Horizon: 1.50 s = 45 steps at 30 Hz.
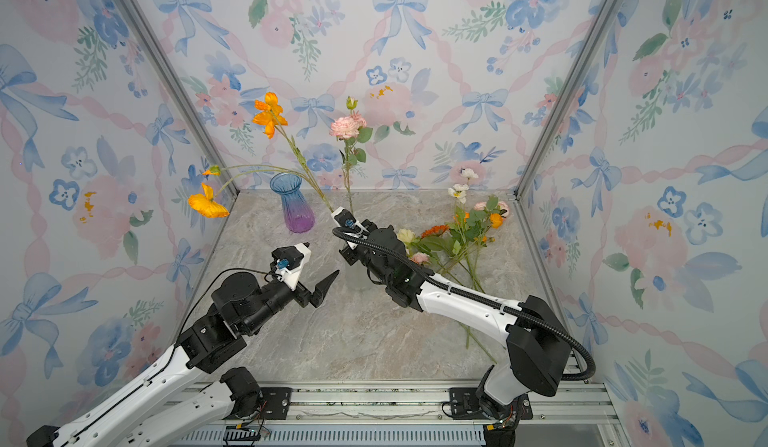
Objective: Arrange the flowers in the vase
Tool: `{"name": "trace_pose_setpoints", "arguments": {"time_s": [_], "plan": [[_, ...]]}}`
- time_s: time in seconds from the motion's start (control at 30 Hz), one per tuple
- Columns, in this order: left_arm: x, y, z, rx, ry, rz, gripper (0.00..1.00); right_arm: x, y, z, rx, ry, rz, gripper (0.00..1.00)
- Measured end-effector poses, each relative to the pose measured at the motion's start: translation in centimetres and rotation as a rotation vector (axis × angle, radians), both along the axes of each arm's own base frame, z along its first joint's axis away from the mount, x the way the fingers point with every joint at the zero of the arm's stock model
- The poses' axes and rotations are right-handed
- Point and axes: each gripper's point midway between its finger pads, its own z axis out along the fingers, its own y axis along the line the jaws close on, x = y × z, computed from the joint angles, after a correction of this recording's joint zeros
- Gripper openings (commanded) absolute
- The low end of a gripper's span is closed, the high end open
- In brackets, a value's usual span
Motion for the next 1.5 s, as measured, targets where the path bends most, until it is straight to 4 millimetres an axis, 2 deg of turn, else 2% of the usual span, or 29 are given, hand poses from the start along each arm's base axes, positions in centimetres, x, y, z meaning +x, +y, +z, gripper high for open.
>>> {"name": "trace_pose_setpoints", "arguments": {"time_s": [0.13,0.73,0.87,1.27,1.4,1.5], "plan": [[0.1,0.1,0.0,0.000,0.000,0.003,0.98,-0.1,-0.1,-1.6,-0.034,0.008,0.000,0.00],[0.1,-0.1,-0.2,0.002,0.006,-0.009,0.98,0.2,0.1,-6.2,-0.069,0.062,-0.008,0.00],[0.1,-0.1,-0.3,0.004,0.009,-0.012,0.98,0.3,0.2,-6.8,-0.071,0.072,-0.009,0.00],[0.2,-0.2,-0.4,0.007,0.013,-0.012,0.98,0.5,0.1,-7.2,-0.077,0.077,-0.024,0.10],[0.2,-0.2,-0.4,0.007,0.013,-0.012,0.98,0.5,0.0,-7.3,-0.072,0.083,-0.026,0.17],[0.2,-0.2,-0.4,0.007,0.013,-0.012,0.98,0.5,0.0,-7.3,-0.071,0.084,-0.026,0.19]]}}
